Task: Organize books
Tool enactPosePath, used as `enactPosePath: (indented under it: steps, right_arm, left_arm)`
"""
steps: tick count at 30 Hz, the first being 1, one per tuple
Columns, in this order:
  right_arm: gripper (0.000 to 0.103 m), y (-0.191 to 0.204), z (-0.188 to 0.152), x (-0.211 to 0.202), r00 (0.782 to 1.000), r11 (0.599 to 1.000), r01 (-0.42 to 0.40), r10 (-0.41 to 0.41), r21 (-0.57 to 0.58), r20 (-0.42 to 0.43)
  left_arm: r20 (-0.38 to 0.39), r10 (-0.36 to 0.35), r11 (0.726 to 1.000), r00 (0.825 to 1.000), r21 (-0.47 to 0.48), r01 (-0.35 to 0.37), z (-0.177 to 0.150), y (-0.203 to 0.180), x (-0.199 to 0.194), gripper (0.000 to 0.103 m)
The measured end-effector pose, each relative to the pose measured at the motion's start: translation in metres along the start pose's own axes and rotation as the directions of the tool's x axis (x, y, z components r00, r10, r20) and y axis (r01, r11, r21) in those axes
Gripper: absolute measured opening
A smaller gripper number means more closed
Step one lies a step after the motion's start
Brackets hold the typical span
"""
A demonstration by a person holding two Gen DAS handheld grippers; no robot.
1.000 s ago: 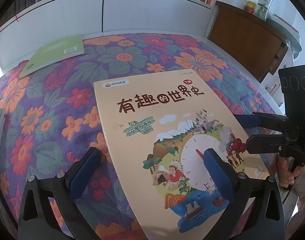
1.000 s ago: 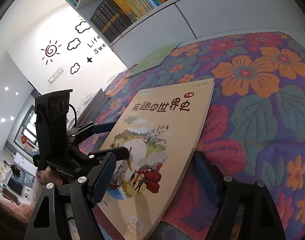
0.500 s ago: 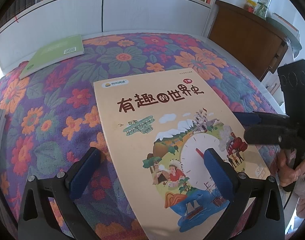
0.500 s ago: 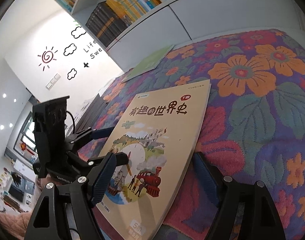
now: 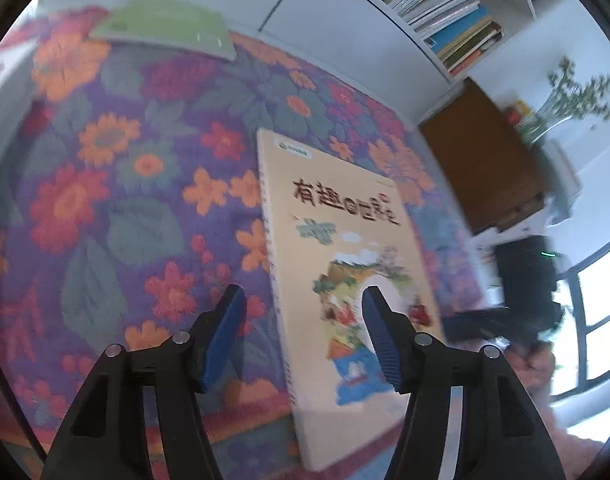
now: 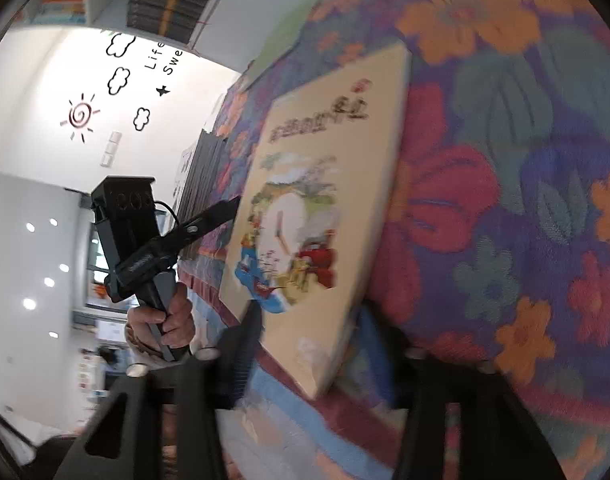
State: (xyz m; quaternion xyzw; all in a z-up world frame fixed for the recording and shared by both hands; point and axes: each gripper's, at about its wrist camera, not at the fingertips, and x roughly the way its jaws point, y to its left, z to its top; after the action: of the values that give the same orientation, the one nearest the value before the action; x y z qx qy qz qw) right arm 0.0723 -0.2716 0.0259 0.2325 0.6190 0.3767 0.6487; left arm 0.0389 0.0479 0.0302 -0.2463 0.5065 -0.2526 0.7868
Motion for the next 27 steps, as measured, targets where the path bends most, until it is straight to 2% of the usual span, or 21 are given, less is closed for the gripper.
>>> enactPosePath:
  steps: [1,2,3,4,6,8,10,14,16,18,19,21,24,27]
  right_arm:
    - [0.020,-0.010,0.005,0.001,1.000,0.999,-0.025,0.026,0.036,-0.006]
    - [0.014,-0.020,0.009,0.003,0.998,0.995,-0.061,0.063,0.081,-0.019]
    - [0.009,-0.028,0.014,0.006,0.995,0.991,-0.087,0.091,0.103,-0.036]
    - [0.009,-0.031,0.020,0.008,0.990,0.987,-0.124,0.130,0.106,-0.049]
    - [0.009,-0.028,0.024,0.009,0.993,0.991,-0.106,0.110,0.084,-0.041]
    - [0.010,-0.022,0.026,0.010,0.997,0.995,-0.071,0.073,0.067,-0.025]
    - [0.013,-0.017,0.025,0.011,0.999,0.997,-0.047,0.047,0.061,-0.006]
    - [0.014,-0.011,0.028,0.011,0.999,0.999,-0.032,0.031,0.006,0.043]
    - [0.017,-0.001,0.022,0.007,0.997,0.998,0.022,-0.018,-0.053,0.079]
    - [0.020,0.017,0.015,0.005,0.987,0.980,0.129,-0.113,-0.153,0.111]
    - [0.021,0.023,0.014,0.006,0.984,0.972,0.156,-0.138,-0.174,0.116]
    - [0.021,0.037,0.012,0.004,0.979,0.964,0.180,-0.157,-0.197,0.127]
    - [0.021,0.056,0.006,-0.009,0.975,0.950,0.185,-0.145,-0.253,0.168]
    - [0.021,0.075,0.002,-0.022,0.970,0.933,0.198,-0.144,-0.299,0.195]
  left_arm:
    - [-0.023,-0.058,0.998,0.998,-0.027,0.057,0.000,0.003,0.003,0.058]
    - [-0.041,-0.101,0.994,0.994,-0.056,0.099,0.000,0.006,0.007,0.058]
    - [-0.034,-0.115,0.991,0.993,-0.072,0.112,0.003,0.009,0.009,0.057]
    - [-0.039,-0.114,0.991,0.993,-0.079,0.111,0.006,0.011,0.010,0.055]
    - [-0.038,-0.075,0.991,0.996,-0.110,0.071,0.011,0.020,0.011,0.030]
    - [-0.026,-0.045,0.992,0.999,-0.116,0.042,0.012,0.026,0.011,0.021]
    - [-0.023,-0.060,0.989,0.998,-0.136,0.056,0.012,0.030,0.011,0.021]
    - [-0.012,0.049,0.998,0.999,-0.049,-0.050,0.012,0.012,0.012,0.023]
    - [0.000,0.111,0.994,0.994,-0.015,-0.110,0.011,0.000,0.012,0.024]
    - [0.014,0.131,0.991,0.991,-0.036,-0.131,0.009,-0.004,0.012,0.024]
    - [0.022,0.136,0.990,0.990,-0.042,-0.135,0.009,-0.005,0.011,0.023]
    - [0.041,0.118,0.991,0.992,-0.071,-0.115,0.006,-0.002,0.007,0.024]
    - [0.047,0.049,0.993,0.998,-0.106,-0.044,0.004,0.005,-0.003,0.026]
    - [0.069,0.029,0.996,0.997,-0.091,-0.023,0.005,-0.002,-0.016,0.026]
